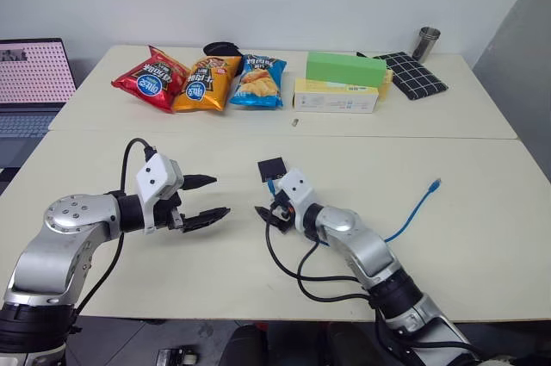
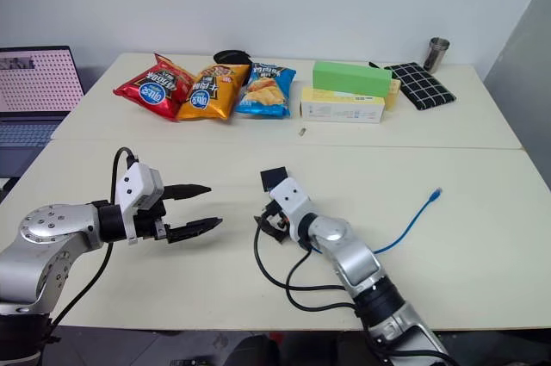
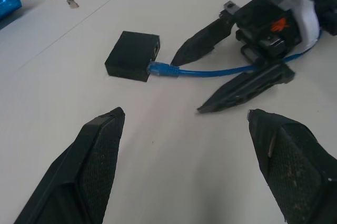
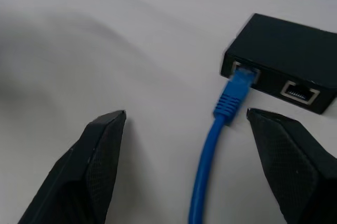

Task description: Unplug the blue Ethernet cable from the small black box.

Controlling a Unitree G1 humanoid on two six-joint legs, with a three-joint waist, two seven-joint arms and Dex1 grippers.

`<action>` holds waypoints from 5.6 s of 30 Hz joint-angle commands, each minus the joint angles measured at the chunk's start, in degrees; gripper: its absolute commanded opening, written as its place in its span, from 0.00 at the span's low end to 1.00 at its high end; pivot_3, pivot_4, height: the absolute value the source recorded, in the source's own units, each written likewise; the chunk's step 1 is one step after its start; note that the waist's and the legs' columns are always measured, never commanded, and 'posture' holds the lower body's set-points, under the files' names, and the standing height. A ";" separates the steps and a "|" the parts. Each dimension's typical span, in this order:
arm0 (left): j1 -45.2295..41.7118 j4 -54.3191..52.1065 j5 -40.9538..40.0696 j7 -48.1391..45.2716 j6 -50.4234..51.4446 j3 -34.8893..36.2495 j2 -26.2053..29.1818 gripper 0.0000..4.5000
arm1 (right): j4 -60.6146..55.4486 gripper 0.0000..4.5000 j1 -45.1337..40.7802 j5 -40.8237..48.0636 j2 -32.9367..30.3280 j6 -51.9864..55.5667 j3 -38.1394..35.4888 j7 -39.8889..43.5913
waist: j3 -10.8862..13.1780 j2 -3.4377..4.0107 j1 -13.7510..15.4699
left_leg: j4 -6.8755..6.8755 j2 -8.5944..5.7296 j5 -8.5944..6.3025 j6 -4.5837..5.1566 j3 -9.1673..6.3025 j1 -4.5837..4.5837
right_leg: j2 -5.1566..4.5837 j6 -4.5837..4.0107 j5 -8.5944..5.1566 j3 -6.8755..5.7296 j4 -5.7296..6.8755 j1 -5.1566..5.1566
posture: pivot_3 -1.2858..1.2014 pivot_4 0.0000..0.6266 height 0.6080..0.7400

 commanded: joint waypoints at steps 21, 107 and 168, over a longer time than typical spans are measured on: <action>-4.93 4.80 -9.77 1.69 11.24 2.17 -4.41 0.89 | -5.46 0.02 0.53 -17.83 -24.11 -37.13 4.68 7.75 | 0.00 -0.01 0.08 | 0.01 -0.05 -0.01 0.01 0.04 -0.05 | -0.04 0.00 0.00 0.02 -0.05 0.00 | 0.52 0.24 1.00; -16.07 2.44 -11.26 -12.21 10.02 -11.21 -9.59 0.18 | -26.69 0.61 -3.01 36.40 -32.36 13.33 -6.81 30.85 | 0.02 -0.01 0.22 | 0.10 -0.02 -0.01 0.03 -0.06 -0.04 | -0.02 0.00 0.00 -0.02 -0.17 0.16 | 0.52 0.24 1.00; -15.03 12.79 1.45 -0.22 -4.90 -9.17 -12.20 0.18 | 24.51 0.63 -16.41 -1.08 -30.14 -19.22 -17.43 9.50 | 0.04 0.02 -0.36 | 0.01 0.04 0.00 0.01 0.29 -0.08 | -0.02 0.00 0.00 0.19 -0.11 -0.04 | 0.52 0.24 1.00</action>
